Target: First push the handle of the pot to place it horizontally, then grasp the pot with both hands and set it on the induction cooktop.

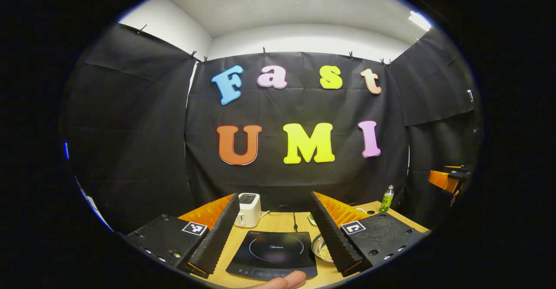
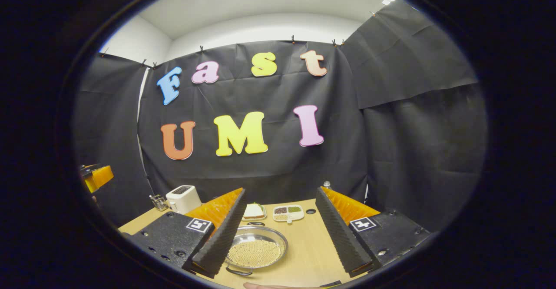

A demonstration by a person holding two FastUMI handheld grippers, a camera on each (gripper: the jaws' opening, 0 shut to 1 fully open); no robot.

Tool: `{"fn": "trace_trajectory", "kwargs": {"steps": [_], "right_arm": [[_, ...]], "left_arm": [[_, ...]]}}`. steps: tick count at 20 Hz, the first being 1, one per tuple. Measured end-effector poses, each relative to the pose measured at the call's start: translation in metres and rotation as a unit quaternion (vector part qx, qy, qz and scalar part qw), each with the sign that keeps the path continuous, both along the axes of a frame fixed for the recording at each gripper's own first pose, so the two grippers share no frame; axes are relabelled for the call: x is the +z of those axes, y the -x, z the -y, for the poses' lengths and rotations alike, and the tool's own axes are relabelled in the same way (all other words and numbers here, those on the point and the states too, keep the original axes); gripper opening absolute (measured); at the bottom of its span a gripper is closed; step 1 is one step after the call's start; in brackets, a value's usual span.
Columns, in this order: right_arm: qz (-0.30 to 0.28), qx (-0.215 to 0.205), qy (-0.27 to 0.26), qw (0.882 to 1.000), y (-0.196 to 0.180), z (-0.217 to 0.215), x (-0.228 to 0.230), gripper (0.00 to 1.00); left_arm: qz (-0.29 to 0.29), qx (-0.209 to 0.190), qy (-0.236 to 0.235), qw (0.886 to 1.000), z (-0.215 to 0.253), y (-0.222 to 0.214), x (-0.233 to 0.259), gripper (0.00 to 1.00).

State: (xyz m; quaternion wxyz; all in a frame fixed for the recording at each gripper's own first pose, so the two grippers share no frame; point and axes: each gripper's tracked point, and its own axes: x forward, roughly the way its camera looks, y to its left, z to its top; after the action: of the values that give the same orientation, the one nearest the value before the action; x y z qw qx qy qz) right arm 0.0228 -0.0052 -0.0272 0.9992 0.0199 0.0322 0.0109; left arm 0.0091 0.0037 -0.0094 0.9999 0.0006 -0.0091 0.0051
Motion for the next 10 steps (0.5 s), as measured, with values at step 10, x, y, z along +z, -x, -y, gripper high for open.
{"fn": "trace_trajectory", "kwargs": {"steps": [10], "right_arm": [[-0.023, 0.026, 0.029, 0.999, -0.019, -0.024, -0.030, 0.91]], "left_arm": [[-0.010, 0.011, -0.018, 1.000, -0.006, 0.002, -0.024, 0.96]]}}
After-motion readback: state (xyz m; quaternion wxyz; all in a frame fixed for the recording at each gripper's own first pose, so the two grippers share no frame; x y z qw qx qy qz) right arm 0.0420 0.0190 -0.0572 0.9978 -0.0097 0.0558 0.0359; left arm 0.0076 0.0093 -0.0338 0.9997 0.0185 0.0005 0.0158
